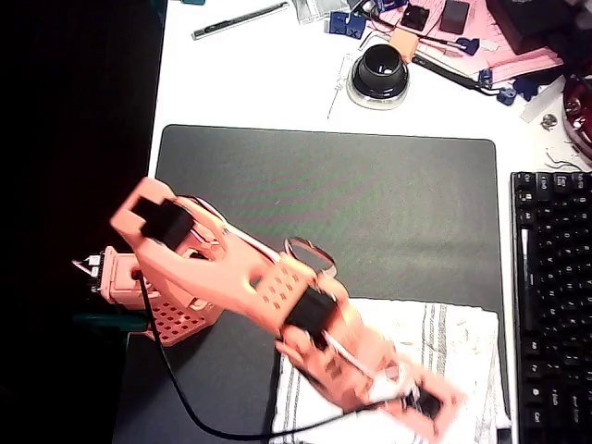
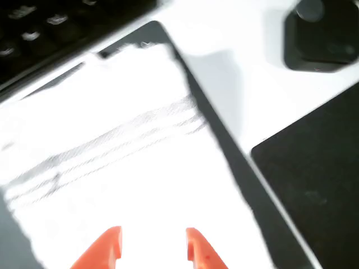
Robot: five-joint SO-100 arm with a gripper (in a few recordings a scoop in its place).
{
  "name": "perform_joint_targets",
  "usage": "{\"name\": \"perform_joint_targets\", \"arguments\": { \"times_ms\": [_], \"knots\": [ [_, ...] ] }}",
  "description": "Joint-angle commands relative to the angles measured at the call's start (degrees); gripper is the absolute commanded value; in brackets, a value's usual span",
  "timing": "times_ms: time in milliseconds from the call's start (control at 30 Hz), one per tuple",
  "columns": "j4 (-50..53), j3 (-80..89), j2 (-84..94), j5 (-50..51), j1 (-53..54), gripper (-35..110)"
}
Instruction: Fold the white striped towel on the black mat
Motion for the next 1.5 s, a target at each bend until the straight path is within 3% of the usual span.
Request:
{"name": "perform_joint_targets", "arguments": {
  "times_ms": [0, 333, 567, 867, 1467],
  "knots": [
    [0.3, 4.5, 10.6, 0.1, -1.4, 16],
    [0.8, 24.7, 31.4, 0.4, -5.1, 14],
    [3.2, 42.2, 53.5, -0.2, -16.1, 13],
    [6.6, 62.3, 78.0, 1.9, -22.4, 0],
    [15.1, 74.9, 84.3, 5.9, -29.6, 0]
  ]
}}
